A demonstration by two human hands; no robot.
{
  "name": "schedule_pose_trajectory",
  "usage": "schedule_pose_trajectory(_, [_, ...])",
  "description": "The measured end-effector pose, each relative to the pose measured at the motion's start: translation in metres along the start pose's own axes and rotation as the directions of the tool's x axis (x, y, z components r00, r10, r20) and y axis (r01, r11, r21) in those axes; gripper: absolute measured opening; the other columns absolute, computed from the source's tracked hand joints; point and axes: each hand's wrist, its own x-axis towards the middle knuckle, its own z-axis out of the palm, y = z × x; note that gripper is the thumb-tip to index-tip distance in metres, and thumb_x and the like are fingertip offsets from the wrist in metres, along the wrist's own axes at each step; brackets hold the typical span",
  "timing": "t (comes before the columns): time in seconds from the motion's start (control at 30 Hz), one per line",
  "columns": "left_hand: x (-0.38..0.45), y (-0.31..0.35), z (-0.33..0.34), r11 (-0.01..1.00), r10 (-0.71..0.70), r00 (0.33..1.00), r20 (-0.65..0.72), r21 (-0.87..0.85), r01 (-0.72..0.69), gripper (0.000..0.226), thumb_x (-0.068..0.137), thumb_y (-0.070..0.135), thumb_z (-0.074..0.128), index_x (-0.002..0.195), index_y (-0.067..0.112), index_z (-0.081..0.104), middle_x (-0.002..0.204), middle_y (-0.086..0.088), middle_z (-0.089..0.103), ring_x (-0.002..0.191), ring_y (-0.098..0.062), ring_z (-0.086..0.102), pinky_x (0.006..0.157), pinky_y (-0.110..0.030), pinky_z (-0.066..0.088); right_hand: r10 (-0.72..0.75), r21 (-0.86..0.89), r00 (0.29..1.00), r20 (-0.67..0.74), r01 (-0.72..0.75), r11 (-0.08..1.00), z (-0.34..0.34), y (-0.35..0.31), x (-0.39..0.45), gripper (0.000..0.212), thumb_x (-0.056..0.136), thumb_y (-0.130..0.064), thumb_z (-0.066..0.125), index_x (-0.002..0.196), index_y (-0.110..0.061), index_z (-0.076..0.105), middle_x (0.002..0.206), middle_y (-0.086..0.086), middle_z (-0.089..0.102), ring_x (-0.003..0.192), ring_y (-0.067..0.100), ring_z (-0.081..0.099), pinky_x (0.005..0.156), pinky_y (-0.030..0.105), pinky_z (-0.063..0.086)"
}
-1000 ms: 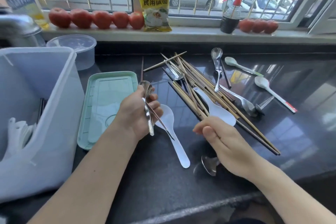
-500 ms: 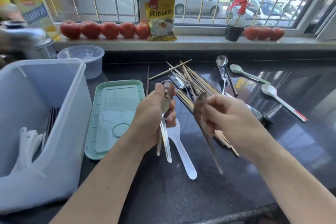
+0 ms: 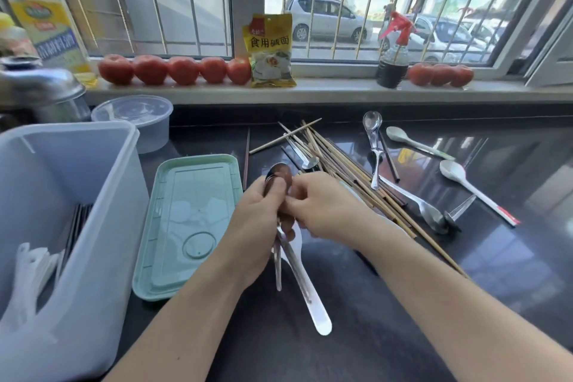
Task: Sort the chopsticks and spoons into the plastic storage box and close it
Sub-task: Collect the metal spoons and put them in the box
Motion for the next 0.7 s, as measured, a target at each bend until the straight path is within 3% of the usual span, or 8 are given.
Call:
schedule_pose_trajectory(0.07, [0.007, 0.003, -0.006, 0.995, -0.013, 0.990, -0.138, -0.103, -0.002, 0.027, 0.108, 0.029, 0.051, 0.102, 0.005, 0.063, 0.076, -0.006, 0.061, 0.046, -0.013, 0.045, 0.045, -0.028, 0.040, -0.075, -0.156, 0.991, -0.111, 0.057, 0.986, -0.016, 0.013, 0.029, 0.027, 0.097, -0.028, 0.061, 0.082, -0.007, 0.068, 0.071, 0.002, 0.068, 0.062, 0.013, 0.063, 0.062, 0.035, 0.055])
schedule_pose_trajectory(0.13, [0.013, 0.005, -0.014, 0.975, -0.053, 0.966, -0.254, -0.222, -0.005, 0.026, 0.107, 0.033, 0.052, 0.098, 0.011, 0.063, 0.076, -0.003, 0.060, 0.047, -0.013, 0.042, 0.047, -0.028, 0.040, -0.193, -0.538, 0.959, -0.206, 0.053, 0.841, -0.034, 0.029, 0.059, 0.018, 0.098, -0.021, 0.055, 0.103, -0.016, 0.072, 0.102, 0.002, 0.067, 0.096, 0.021, 0.061, 0.085, 0.040, 0.053])
schedule_pose_trajectory(0.2, [0.016, 0.006, -0.020, 0.954, -0.090, 0.949, -0.302, -0.300, -0.005, 0.025, 0.108, 0.033, 0.050, 0.098, 0.013, 0.061, 0.073, -0.002, 0.056, 0.048, -0.013, 0.042, 0.051, -0.029, 0.040, -0.194, -0.789, 0.976, -0.098, 0.043, 0.613, -0.039, 0.044, 0.079, 0.029, 0.093, -0.009, 0.049, 0.111, -0.018, 0.069, 0.115, 0.003, 0.063, 0.106, 0.026, 0.050, 0.090, 0.040, 0.048])
schedule_pose_trajectory(0.27, [0.016, 0.007, -0.023, 0.938, -0.122, 0.943, -0.311, -0.346, 0.007, 0.026, 0.109, 0.032, 0.048, 0.100, 0.011, 0.060, 0.071, -0.002, 0.054, 0.047, -0.013, 0.042, 0.054, -0.031, 0.039, -0.128, -0.864, 0.992, -0.016, 0.050, 0.501, -0.032, 0.053, 0.089, 0.028, 0.090, -0.008, 0.046, 0.103, -0.019, 0.069, 0.108, 0.002, 0.066, 0.107, 0.028, 0.051, 0.088, 0.038, 0.047])
schedule_pose_trajectory(0.37, [0.016, 0.008, -0.022, 0.929, -0.154, 0.942, -0.299, -0.369, 0.035, 0.027, 0.110, 0.029, 0.043, 0.102, 0.010, 0.061, 0.070, -0.003, 0.054, 0.047, -0.013, 0.042, 0.056, -0.031, 0.039, -0.086, -0.815, 0.996, 0.017, 0.064, 0.576, -0.021, 0.057, 0.092, 0.034, 0.089, -0.011, 0.043, 0.108, -0.022, 0.068, 0.106, 0.004, 0.065, 0.118, 0.032, 0.051, 0.098, 0.040, 0.041])
schedule_pose_trajectory(0.5, [0.018, 0.005, -0.022, 0.924, -0.172, 0.943, -0.284, -0.378, 0.055, 0.028, 0.110, 0.029, 0.044, 0.102, 0.009, 0.063, 0.072, -0.004, 0.054, 0.050, -0.015, 0.044, 0.059, -0.032, 0.040, -0.044, -0.723, 0.997, 0.062, 0.075, 0.687, -0.016, 0.060, 0.086, 0.052, 0.090, -0.004, 0.039, 0.130, -0.030, 0.062, 0.133, 0.002, 0.062, 0.137, 0.030, 0.038, 0.115, 0.049, 0.021])
schedule_pose_trajectory(0.6, [0.018, 0.004, -0.022, 0.925, -0.190, 0.945, -0.267, -0.370, 0.082, 0.029, 0.109, 0.029, 0.046, 0.103, 0.007, 0.064, 0.074, -0.005, 0.055, 0.050, -0.015, 0.044, 0.059, -0.032, 0.042, -0.152, -0.746, 0.988, -0.009, 0.095, 0.660, -0.013, 0.064, 0.082, 0.042, 0.086, -0.002, 0.047, 0.112, -0.023, 0.072, 0.111, 0.004, 0.068, 0.122, 0.028, 0.050, 0.110, 0.042, 0.031])
schedule_pose_trajectory(0.7, [0.018, 0.006, -0.024, 0.931, -0.187, 0.947, -0.263, -0.356, 0.085, 0.028, 0.109, 0.030, 0.047, 0.106, 0.007, 0.063, 0.077, -0.006, 0.058, 0.049, -0.014, 0.046, 0.056, -0.031, 0.043, -0.256, -0.749, 0.963, -0.083, 0.109, 0.654, -0.014, 0.071, 0.082, 0.029, 0.091, -0.007, 0.055, 0.104, -0.020, 0.077, 0.107, 0.005, 0.069, 0.114, 0.025, 0.054, 0.098, 0.033, 0.042])
